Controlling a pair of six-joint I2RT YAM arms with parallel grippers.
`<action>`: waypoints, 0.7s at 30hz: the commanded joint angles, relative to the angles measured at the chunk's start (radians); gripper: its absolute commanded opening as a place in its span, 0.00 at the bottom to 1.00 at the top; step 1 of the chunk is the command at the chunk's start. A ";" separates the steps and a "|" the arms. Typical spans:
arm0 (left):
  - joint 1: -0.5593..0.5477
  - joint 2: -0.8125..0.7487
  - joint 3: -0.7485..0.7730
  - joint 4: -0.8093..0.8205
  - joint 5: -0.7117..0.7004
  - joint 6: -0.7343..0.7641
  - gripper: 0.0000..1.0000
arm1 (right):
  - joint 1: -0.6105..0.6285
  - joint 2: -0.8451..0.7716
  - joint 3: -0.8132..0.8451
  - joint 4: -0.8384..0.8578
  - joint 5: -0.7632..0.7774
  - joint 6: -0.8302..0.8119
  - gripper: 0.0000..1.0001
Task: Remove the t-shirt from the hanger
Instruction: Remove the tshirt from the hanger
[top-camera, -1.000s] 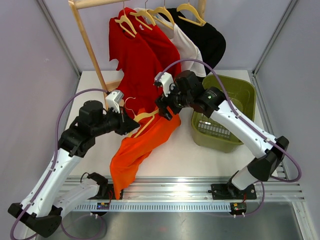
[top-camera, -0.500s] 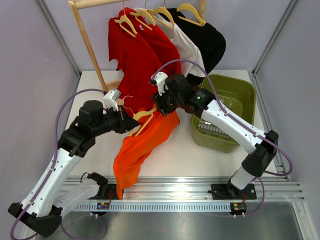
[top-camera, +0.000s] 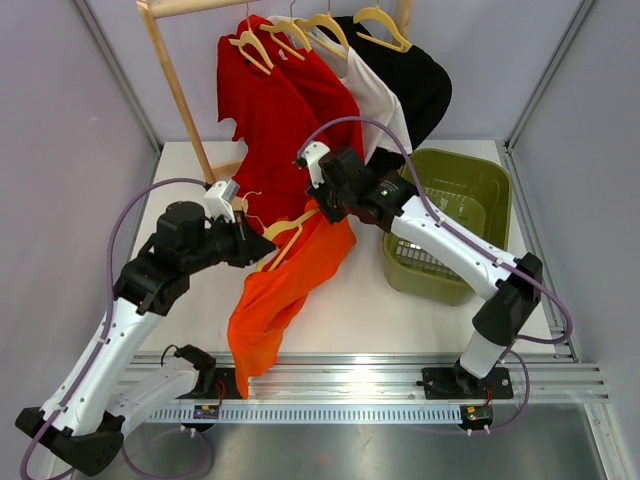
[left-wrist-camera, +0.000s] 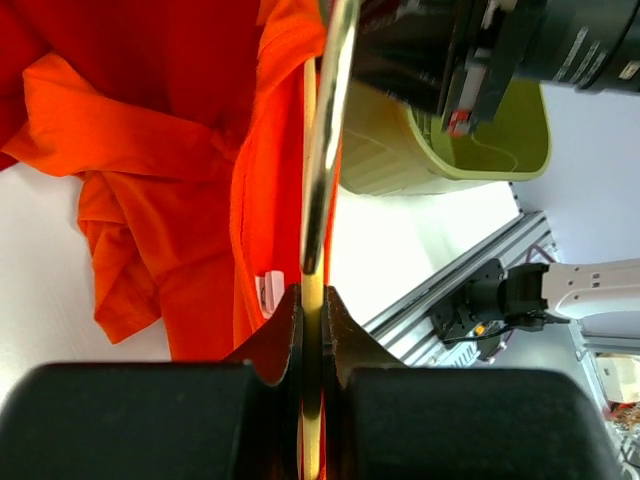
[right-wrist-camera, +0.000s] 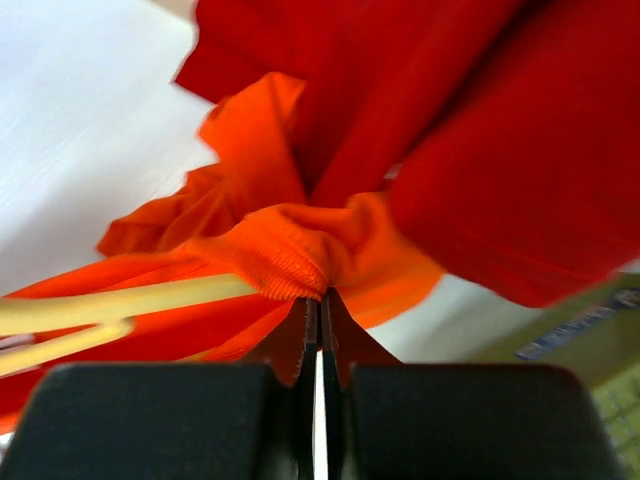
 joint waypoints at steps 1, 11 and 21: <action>0.001 -0.041 0.017 -0.021 0.006 0.060 0.00 | -0.045 -0.018 0.067 0.058 0.166 -0.027 0.00; 0.001 -0.139 0.031 -0.118 0.148 0.284 0.00 | -0.297 0.006 0.028 0.160 0.156 -0.062 0.00; 0.001 -0.141 0.109 -0.227 0.269 0.375 0.00 | -0.461 0.000 -0.006 0.194 -0.047 0.022 0.00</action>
